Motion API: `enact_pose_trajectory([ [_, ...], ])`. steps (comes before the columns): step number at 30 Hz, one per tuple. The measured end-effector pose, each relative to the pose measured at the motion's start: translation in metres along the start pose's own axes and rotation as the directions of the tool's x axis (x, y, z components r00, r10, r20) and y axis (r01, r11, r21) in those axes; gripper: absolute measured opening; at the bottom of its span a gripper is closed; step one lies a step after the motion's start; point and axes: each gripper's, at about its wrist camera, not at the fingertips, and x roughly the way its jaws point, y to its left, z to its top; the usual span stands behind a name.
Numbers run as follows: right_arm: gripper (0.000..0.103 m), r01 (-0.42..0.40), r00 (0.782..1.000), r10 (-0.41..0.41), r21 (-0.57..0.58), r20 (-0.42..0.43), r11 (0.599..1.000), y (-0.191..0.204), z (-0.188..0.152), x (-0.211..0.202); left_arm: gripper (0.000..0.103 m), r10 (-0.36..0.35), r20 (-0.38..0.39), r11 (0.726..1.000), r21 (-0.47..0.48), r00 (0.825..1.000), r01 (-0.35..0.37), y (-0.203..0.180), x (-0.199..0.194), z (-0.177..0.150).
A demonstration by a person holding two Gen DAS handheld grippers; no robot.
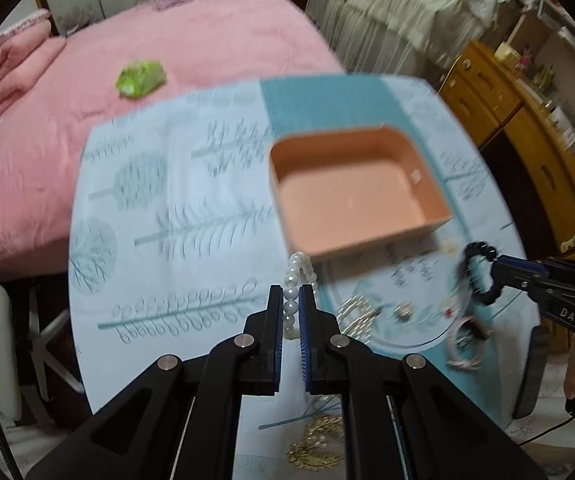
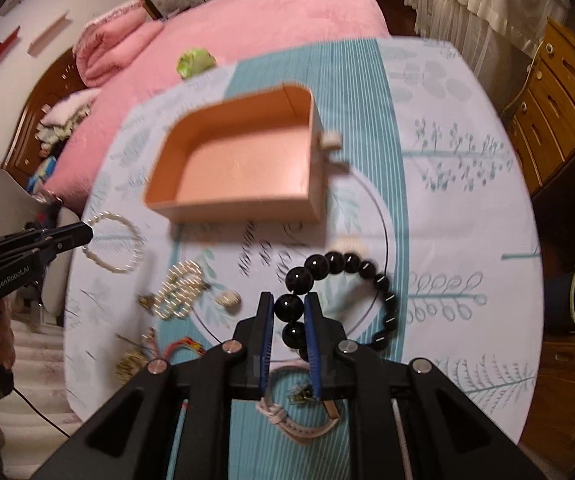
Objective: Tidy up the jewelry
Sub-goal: 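Close the right gripper on the black bead bracelet while the left grasps the pearl bracelet, then lower both bracelets into the peach box and open both grippers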
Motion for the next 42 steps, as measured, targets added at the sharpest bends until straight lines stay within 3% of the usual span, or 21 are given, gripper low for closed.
enact_pose_trajectory([
  [6, 0.015, -0.053, 0.996, 0.054, -0.023, 0.066, 0.998, 0.015, 0.026, -0.029, 0.005, -0.054, 0.096, 0.998, 0.016, 0.994, 0.052, -0.021, -0.040, 0.031],
  [10, 0.015, -0.064, 0.993, 0.068, -0.048, 0.096, 0.997, 0.030, 0.047, -0.032, 0.005, -0.058, 0.117, 0.998, 0.038, 0.991, 0.054, -0.037, -0.039, 0.053],
  [23, 0.015, -0.047, 0.988, 0.046, 0.006, 0.146, 0.999, 0.030, 0.098, -0.011, 0.005, 0.008, -0.001, 0.999, -0.043, 1.000, -0.008, -0.049, 0.073, 0.085],
  [24, 0.015, -0.041, 0.988, 0.040, 0.007, 0.146, 0.999, 0.029, 0.100, -0.009, 0.007, 0.012, -0.011, 0.999, -0.039, 1.000, -0.013, -0.051, 0.081, 0.085],
  [28, 0.015, -0.026, 0.990, 0.024, 0.012, 0.138, 1.000, 0.026, 0.105, -0.002, 0.033, -0.002, -0.041, 0.998, -0.055, 0.999, 0.000, -0.056, 0.097, 0.081],
  [31, 0.015, -0.030, 0.991, 0.027, 0.023, 0.130, 0.999, 0.023, 0.108, 0.003, 0.042, -0.024, -0.022, 0.997, -0.075, 0.999, 0.022, -0.054, 0.090, 0.073],
  [34, 0.015, -0.035, 0.993, 0.032, 0.029, 0.117, 0.999, 0.022, 0.111, 0.009, 0.053, 0.003, 0.016, 0.997, -0.078, 1.000, -0.002, -0.049, 0.073, 0.061],
  [38, 0.015, -0.029, 0.995, 0.026, 0.026, 0.095, 0.999, 0.030, 0.115, 0.022, 0.056, 0.038, 0.039, 0.996, -0.081, 0.999, -0.034, -0.036, 0.052, 0.039],
  [42, 0.016, -0.096, 0.992, 0.095, 0.004, 0.081, 0.995, 0.046, 0.117, 0.029, 0.057, 0.077, 0.056, 0.993, -0.092, 0.995, -0.072, -0.020, 0.035, 0.019],
])
